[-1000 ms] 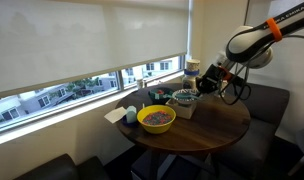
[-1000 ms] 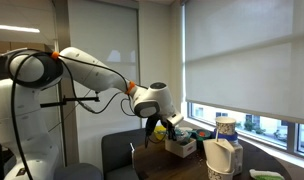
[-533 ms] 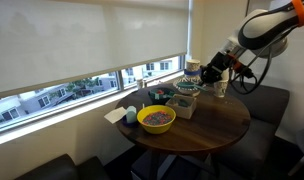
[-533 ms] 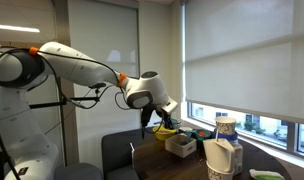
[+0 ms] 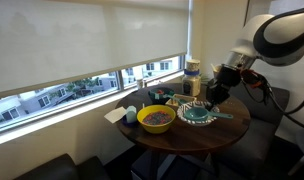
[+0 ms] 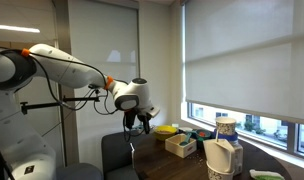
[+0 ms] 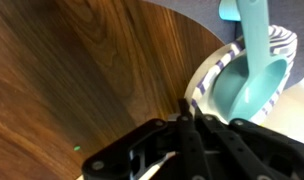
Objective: Remove the paper plate from the wooden box and place it on the table
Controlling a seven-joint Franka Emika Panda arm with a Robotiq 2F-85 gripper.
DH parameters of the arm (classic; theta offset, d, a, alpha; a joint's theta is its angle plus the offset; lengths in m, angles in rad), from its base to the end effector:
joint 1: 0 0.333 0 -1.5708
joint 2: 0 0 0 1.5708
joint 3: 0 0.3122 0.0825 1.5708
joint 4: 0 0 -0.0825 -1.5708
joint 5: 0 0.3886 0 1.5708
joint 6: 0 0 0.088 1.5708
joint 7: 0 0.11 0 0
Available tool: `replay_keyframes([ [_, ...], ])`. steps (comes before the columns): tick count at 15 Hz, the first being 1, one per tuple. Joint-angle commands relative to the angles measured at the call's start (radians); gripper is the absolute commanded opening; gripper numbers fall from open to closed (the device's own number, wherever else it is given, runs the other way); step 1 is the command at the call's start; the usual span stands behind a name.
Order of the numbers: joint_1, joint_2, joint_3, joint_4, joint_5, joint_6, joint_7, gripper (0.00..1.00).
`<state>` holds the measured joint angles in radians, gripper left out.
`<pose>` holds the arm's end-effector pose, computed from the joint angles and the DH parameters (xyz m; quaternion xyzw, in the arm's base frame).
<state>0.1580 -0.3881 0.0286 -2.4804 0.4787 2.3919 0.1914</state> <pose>0.4446 0.0892 0.4529 -0.9611 0.1500 -0.1094 0.2045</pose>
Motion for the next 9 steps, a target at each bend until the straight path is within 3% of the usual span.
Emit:
replay_keyframes([
  [1,0.003,0.038,0.008,-0.081,0.043,0.087,-0.053,0.01],
  [6,-0.010,0.094,0.010,-0.131,0.009,0.272,-0.054,0.01],
  [7,-0.014,0.097,0.010,-0.134,-0.001,0.292,-0.049,0.27],
  [9,-0.015,0.081,-0.005,-0.127,0.005,0.266,-0.051,0.35],
])
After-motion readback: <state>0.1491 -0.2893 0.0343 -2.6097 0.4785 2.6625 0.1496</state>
